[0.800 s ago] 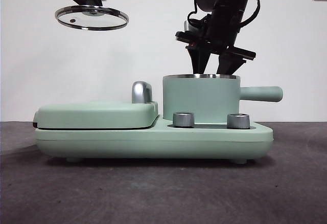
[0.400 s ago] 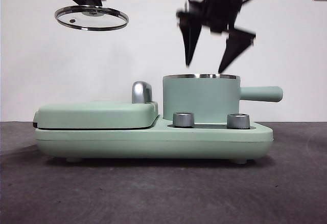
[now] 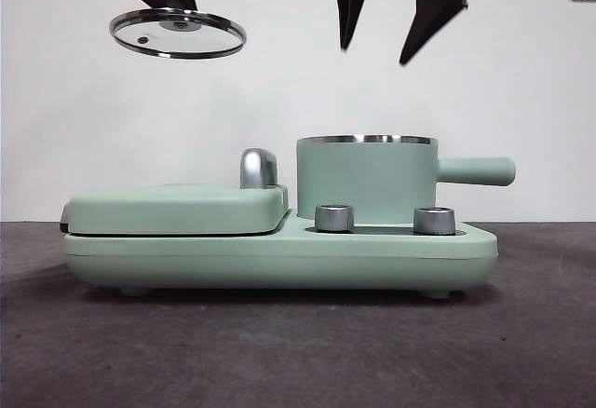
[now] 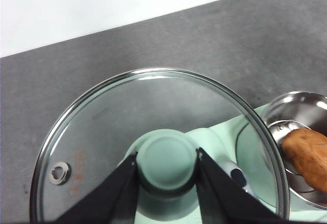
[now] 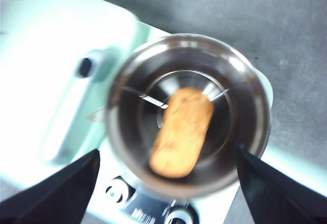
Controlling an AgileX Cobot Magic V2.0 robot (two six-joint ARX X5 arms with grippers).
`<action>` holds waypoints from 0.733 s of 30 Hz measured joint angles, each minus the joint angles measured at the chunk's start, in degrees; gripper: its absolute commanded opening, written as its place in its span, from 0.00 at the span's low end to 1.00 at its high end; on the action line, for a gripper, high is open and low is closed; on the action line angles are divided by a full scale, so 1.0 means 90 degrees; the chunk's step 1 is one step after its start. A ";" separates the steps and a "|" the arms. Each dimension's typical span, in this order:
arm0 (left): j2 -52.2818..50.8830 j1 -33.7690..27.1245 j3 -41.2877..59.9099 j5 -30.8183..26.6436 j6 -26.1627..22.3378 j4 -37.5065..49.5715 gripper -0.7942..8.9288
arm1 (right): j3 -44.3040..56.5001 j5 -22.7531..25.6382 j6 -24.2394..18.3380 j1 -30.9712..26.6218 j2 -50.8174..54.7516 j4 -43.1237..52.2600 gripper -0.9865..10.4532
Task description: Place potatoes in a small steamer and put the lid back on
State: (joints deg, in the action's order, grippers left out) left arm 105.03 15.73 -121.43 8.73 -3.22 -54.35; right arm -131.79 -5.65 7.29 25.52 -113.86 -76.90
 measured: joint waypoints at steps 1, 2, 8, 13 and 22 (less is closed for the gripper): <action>0.0000 0.0034 0.0000 0.0000 0.0000 -0.0002 0.09 | 0.0095 0.0002 -0.0002 0.0036 0.0155 0.0000 0.45; 0.0000 0.0075 0.0000 -0.0002 0.0000 -0.0005 0.09 | 0.0216 -0.0005 -0.0002 0.0085 0.0355 -0.0002 0.45; 0.0000 0.0413 0.0000 -0.0002 0.0002 -0.0063 0.09 | 0.1668 0.0075 -0.0002 0.0427 0.2067 -0.0002 0.45; 0.0000 0.0809 0.0000 -0.0002 0.0002 -0.0107 0.09 | 0.3351 0.0525 -0.0002 0.0862 0.3643 -0.0002 0.45; 0.0029 0.1627 0.0000 0.0000 -0.0022 0.0015 0.09 | 0.6560 0.0610 0.0469 0.1457 0.6552 0.0622 0.45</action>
State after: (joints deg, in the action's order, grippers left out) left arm 105.30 30.37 -121.43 8.73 -3.42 -54.22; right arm -72.75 -0.16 11.51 38.63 -54.89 -71.31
